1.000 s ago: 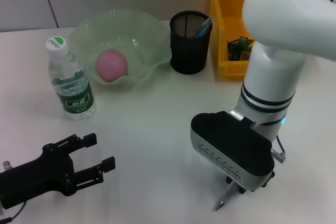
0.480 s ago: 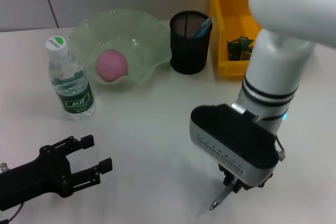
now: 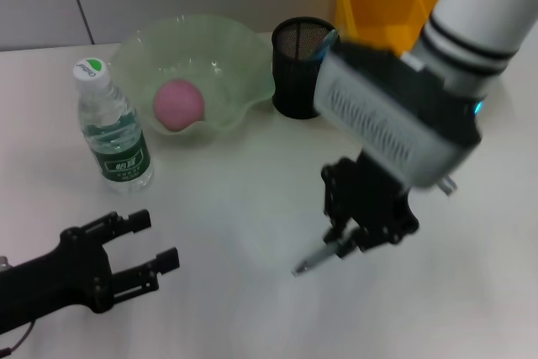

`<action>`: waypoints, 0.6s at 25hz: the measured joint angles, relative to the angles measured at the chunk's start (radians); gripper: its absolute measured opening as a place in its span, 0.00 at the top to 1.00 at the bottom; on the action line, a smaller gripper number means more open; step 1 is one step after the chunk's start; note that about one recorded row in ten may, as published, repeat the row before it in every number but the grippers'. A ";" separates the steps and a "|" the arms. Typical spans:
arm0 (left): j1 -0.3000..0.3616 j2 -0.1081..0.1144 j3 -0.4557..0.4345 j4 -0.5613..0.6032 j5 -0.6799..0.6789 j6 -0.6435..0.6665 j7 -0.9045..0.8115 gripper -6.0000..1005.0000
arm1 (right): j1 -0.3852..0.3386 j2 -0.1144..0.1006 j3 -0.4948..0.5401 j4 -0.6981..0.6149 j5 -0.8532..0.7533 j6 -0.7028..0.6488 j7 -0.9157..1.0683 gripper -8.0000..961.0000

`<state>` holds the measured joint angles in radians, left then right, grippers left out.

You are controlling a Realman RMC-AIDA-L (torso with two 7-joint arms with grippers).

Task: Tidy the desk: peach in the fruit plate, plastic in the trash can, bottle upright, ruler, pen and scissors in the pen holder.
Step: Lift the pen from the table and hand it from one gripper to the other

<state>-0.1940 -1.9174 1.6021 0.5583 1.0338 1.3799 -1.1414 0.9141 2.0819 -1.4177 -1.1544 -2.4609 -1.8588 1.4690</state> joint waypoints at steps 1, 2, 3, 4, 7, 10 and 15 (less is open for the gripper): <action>0.000 -0.001 -0.017 0.000 0.000 0.022 0.000 0.20 | 0.008 -0.002 0.052 0.006 0.013 -0.011 -0.006 0.87; 0.001 -0.004 -0.043 0.000 0.000 0.056 0.002 0.20 | 0.011 -0.003 0.094 0.009 0.020 -0.017 -0.010 0.87; 0.001 -0.004 -0.043 0.000 0.000 0.056 0.002 0.20 | 0.013 -0.003 0.130 0.011 0.025 -0.023 -0.014 0.87; 0.001 -0.004 -0.043 0.000 0.000 0.056 0.002 0.20 | 0.008 -0.004 0.215 0.013 0.033 -0.025 -0.020 0.87; 0.013 -0.020 -0.133 0.000 0.000 0.161 0.014 0.20 | -0.007 -0.004 0.290 0.019 0.063 -0.025 -0.026 0.87; 0.014 -0.035 -0.164 -0.003 0.000 0.199 0.035 0.20 | -0.035 -0.005 0.375 0.036 0.136 -0.022 -0.030 0.87; 0.011 -0.078 -0.229 -0.037 -0.001 0.254 0.126 0.20 | -0.111 -0.006 0.461 0.111 0.315 -0.001 -0.056 0.87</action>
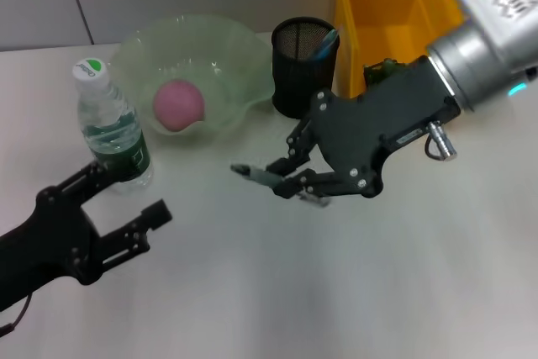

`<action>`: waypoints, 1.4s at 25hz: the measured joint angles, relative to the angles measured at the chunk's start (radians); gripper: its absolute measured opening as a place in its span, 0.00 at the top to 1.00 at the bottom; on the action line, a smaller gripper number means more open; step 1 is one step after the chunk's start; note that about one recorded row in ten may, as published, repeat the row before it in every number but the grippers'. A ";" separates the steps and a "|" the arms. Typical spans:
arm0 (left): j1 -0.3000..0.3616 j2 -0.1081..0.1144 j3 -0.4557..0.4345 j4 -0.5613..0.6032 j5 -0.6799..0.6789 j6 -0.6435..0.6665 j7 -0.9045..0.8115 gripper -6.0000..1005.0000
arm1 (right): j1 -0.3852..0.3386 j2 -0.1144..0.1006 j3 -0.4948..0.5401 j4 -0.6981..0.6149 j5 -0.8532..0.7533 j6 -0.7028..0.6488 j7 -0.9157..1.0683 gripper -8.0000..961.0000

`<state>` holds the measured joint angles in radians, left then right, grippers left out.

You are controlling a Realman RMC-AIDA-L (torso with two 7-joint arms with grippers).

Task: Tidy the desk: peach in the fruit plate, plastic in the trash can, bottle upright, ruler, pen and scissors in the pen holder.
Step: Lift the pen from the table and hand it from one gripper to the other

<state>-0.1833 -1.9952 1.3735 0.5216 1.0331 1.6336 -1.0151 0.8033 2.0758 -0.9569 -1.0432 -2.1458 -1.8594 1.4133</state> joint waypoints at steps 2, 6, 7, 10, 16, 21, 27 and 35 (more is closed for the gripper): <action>0.000 0.000 0.000 0.000 0.000 0.000 0.000 0.20 | -0.031 0.000 0.006 0.034 0.060 0.012 -0.007 0.87; -0.008 -0.052 -0.092 -0.026 -0.005 0.032 0.086 0.20 | -0.084 0.003 0.014 0.114 0.157 0.033 -0.019 0.87; -0.013 -0.059 -0.099 -0.027 -0.005 0.041 0.092 0.21 | -0.094 0.003 0.017 0.140 0.184 0.039 -0.026 0.87; -0.016 -0.061 -0.100 -0.027 -0.005 0.047 0.093 0.21 | -0.112 0.003 0.017 0.226 0.254 0.050 -0.064 0.87; -0.044 -0.069 -0.078 -0.055 -0.002 0.076 0.095 0.23 | -0.114 0.005 0.007 0.364 0.297 0.092 -0.115 0.87; -0.087 -0.070 -0.074 -0.125 -0.001 0.101 0.086 0.24 | -0.109 0.008 0.004 0.421 0.300 0.128 -0.139 0.87; -0.115 -0.070 -0.055 -0.143 0.001 0.099 0.083 0.25 | -0.085 0.011 -0.018 0.466 0.306 0.189 -0.171 0.87; -0.118 -0.070 -0.053 -0.147 0.001 0.083 0.089 0.27 | -0.075 0.012 -0.099 0.473 0.387 0.236 -0.193 0.87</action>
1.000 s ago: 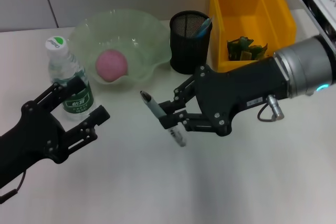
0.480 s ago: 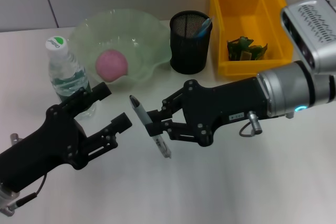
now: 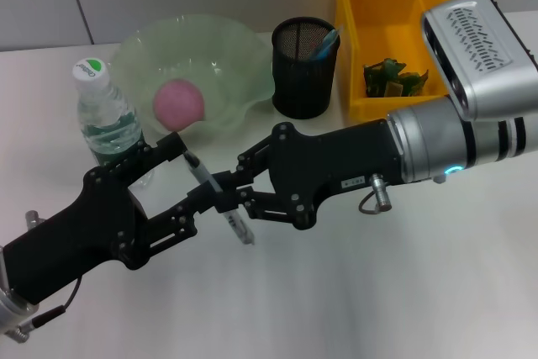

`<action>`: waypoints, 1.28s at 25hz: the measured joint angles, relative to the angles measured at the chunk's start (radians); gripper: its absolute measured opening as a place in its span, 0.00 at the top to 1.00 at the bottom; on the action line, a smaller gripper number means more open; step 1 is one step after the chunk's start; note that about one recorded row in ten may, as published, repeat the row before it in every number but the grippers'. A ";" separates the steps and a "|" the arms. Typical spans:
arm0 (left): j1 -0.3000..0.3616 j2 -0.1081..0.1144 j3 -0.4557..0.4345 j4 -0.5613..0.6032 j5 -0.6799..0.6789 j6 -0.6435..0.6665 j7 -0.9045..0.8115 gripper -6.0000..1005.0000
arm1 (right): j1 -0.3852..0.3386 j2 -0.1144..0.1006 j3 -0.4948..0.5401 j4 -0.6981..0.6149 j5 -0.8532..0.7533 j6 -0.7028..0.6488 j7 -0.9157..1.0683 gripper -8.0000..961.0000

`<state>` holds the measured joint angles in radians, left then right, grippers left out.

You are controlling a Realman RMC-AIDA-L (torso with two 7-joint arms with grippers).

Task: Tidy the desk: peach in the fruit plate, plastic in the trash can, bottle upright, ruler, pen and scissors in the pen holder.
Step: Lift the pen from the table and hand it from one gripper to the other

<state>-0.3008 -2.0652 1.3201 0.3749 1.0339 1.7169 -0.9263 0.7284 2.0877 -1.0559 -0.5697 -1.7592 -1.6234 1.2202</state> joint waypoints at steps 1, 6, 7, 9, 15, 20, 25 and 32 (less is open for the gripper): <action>0.001 -0.001 -0.001 -0.003 0.000 -0.001 0.003 0.28 | 0.000 0.000 -0.012 0.000 0.012 0.003 -0.002 0.87; -0.002 -0.002 -0.006 -0.023 -0.004 -0.002 0.017 0.29 | -0.001 0.000 -0.024 0.001 0.034 0.019 -0.003 0.87; -0.002 -0.002 -0.004 -0.024 -0.005 -0.003 0.019 0.29 | -0.004 0.000 -0.025 0.001 0.042 0.022 -0.003 0.87; -0.001 -0.002 -0.003 -0.024 -0.005 -0.003 0.019 0.30 | -0.005 0.000 -0.025 0.001 0.045 0.024 -0.003 0.87; -0.001 -0.004 -0.001 -0.024 -0.007 -0.004 0.032 0.31 | -0.004 0.000 -0.025 0.003 0.046 0.027 -0.003 0.87; -0.003 -0.005 -0.001 -0.025 -0.007 -0.006 0.035 0.36 | -0.003 0.000 -0.027 0.004 0.047 0.027 -0.003 0.86; -0.005 -0.007 -0.001 -0.025 -0.008 -0.010 0.054 0.44 | 0.000 0.000 -0.027 0.004 0.047 0.027 -0.004 0.86; -0.010 -0.008 0.002 -0.025 -0.008 -0.025 0.059 0.46 | 0.000 0.000 -0.027 0.004 0.047 0.028 -0.004 0.86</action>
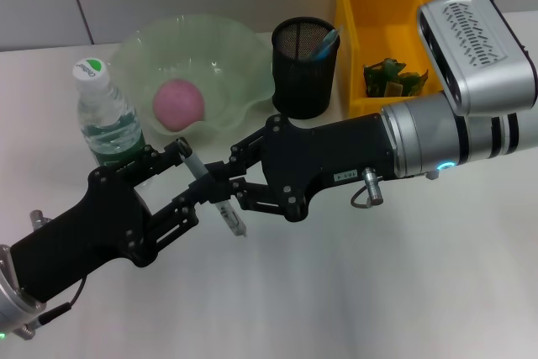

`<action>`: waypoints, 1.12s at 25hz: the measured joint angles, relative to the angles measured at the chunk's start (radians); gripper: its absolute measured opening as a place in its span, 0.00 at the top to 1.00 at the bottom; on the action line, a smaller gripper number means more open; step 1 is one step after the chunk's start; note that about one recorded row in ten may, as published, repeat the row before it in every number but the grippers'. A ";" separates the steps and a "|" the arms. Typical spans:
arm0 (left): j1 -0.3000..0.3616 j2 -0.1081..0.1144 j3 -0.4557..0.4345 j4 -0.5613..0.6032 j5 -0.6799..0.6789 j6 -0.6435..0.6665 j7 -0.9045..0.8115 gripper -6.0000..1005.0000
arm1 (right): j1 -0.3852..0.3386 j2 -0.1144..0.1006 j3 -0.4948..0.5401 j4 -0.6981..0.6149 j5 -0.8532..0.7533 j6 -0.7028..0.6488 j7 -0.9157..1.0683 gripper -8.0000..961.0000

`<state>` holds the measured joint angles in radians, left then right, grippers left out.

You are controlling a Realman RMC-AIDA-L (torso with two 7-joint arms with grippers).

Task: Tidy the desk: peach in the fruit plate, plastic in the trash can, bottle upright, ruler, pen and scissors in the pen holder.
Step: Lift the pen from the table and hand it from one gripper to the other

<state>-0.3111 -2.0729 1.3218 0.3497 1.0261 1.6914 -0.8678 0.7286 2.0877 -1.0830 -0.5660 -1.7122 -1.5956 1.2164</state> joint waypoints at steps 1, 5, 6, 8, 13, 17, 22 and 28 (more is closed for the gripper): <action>0.000 0.000 0.000 0.000 0.000 0.000 0.000 0.47 | 0.000 0.000 0.000 0.000 0.000 0.000 0.000 0.86; -0.002 0.000 0.001 0.000 0.000 -0.003 0.001 0.54 | 0.000 0.000 0.000 0.000 -0.002 0.010 0.000 0.86; -0.002 0.000 0.001 0.000 0.000 -0.003 0.001 0.55 | 0.000 0.000 0.000 0.000 -0.002 0.010 0.000 0.86; -0.003 0.001 0.001 0.000 0.000 -0.004 0.001 0.58 | 0.001 0.000 0.000 0.000 -0.004 0.011 0.000 0.86; -0.007 0.001 0.000 0.000 0.000 -0.010 0.001 0.59 | 0.005 -0.001 -0.001 0.009 -0.004 0.015 0.000 0.86; -0.008 0.001 0.000 0.000 0.000 -0.013 0.001 0.60 | 0.007 -0.002 -0.001 0.013 -0.004 0.016 0.000 0.86; -0.008 0.001 0.000 0.000 0.000 -0.015 0.001 0.61 | 0.010 -0.002 -0.002 0.014 -0.004 0.016 0.000 0.86; -0.011 0.001 -0.001 0.000 0.000 -0.018 0.001 0.63 | 0.014 -0.003 -0.010 0.014 -0.001 0.025 0.000 0.86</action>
<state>-0.3219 -2.0724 1.3207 0.3497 1.0262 1.6737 -0.8666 0.7428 2.0847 -1.0932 -0.5516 -1.7135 -1.5710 1.2165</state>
